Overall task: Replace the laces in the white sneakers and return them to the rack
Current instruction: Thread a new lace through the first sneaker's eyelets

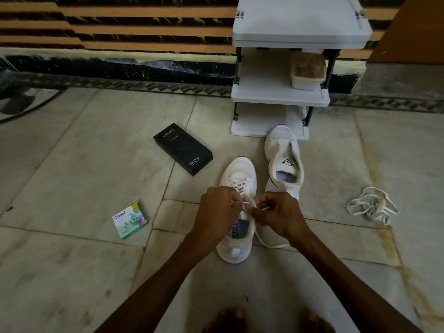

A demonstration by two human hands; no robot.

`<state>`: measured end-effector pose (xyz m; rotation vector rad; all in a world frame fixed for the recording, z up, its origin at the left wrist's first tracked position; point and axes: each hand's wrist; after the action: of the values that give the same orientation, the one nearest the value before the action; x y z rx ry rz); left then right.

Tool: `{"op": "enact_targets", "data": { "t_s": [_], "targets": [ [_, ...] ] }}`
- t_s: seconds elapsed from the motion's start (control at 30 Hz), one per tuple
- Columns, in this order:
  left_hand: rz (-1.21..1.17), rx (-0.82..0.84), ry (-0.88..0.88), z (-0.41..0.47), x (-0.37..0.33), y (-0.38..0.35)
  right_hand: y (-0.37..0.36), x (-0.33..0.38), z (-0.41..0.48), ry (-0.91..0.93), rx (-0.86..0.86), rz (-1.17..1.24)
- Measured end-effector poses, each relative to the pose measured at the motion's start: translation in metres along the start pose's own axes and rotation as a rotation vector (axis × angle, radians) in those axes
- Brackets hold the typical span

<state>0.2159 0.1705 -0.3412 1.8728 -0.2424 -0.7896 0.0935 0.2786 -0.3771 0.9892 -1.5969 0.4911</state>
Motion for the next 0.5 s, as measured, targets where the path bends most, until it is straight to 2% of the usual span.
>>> {"op": "enact_targets", "data": {
  "t_s": [0.13, 0.23, 0.37, 0.5],
  "targets": [
    [0.099, -0.079, -0.012, -0.002, -0.007, 0.001, 0.000, 0.001, -0.002, -0.023, -0.006, 0.028],
    [0.134, -0.066, -0.037, -0.002, -0.009, 0.001, -0.001, 0.002, -0.004, -0.016, -0.011, 0.057],
    [0.093, -0.019, -0.017, -0.004, -0.009, -0.010, -0.004, -0.001, -0.005, 0.060, -0.031, -0.001],
    [-0.043, 0.041, 0.070, -0.007, -0.010, -0.020, -0.007, 0.003, -0.011, 0.208, -0.008, -0.173]
  ]
}}
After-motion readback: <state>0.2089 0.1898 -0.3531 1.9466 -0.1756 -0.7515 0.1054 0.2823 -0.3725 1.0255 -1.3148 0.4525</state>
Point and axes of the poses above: each hand's wrist, its own z-axis towards the middle knuckle, its own y-axis out of the back of the hand, x = y × z, and after that the axes turned 13 degrees about z, right-handed
